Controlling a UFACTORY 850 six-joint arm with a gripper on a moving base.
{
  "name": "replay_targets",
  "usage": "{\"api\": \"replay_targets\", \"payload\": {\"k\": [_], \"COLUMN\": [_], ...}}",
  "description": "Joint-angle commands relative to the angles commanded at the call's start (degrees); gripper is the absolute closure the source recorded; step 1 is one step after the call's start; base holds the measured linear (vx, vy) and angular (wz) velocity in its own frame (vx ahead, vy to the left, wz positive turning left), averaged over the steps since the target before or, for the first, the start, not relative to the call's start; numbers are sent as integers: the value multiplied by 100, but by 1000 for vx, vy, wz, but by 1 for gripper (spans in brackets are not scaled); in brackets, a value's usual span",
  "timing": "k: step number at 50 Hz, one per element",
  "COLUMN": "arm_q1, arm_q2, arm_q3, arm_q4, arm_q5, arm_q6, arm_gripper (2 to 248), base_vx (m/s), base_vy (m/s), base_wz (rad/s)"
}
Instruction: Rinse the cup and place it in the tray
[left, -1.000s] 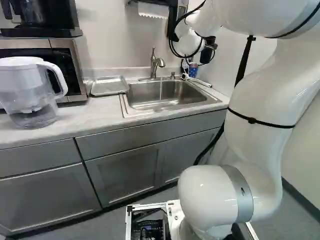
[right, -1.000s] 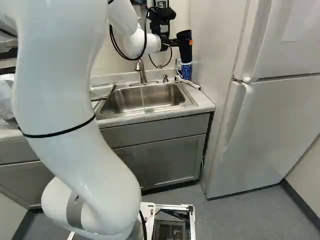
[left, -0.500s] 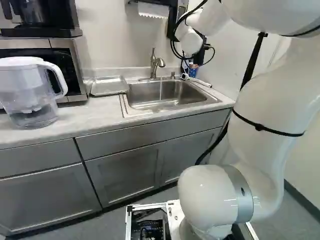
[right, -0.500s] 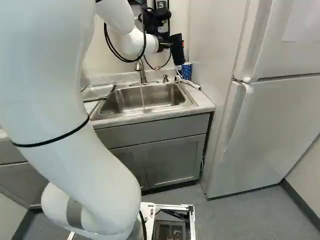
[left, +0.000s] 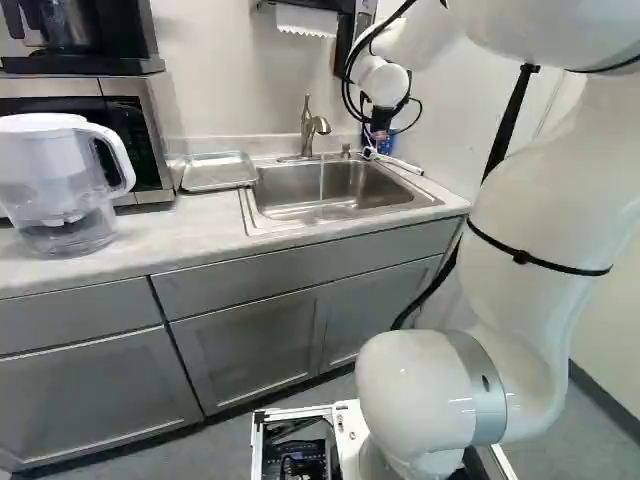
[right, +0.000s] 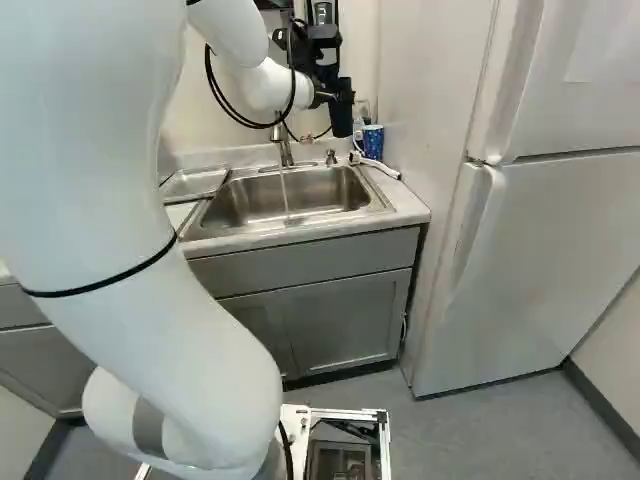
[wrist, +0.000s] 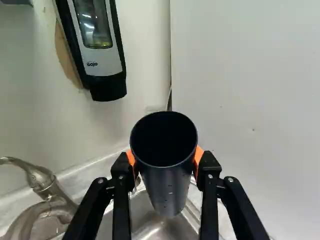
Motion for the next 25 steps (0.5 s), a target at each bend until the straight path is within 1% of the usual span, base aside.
{"api": "replay_targets", "payload": {"k": [25], "arm_q1": [-81], "arm_q2": [213], "arm_q3": [220], "arm_q4": [-1009], "arm_q5": [-642], "arm_q6": [1505], "arm_gripper": [126], "base_vx": [0], "base_vy": [0], "base_wz": [0]}}
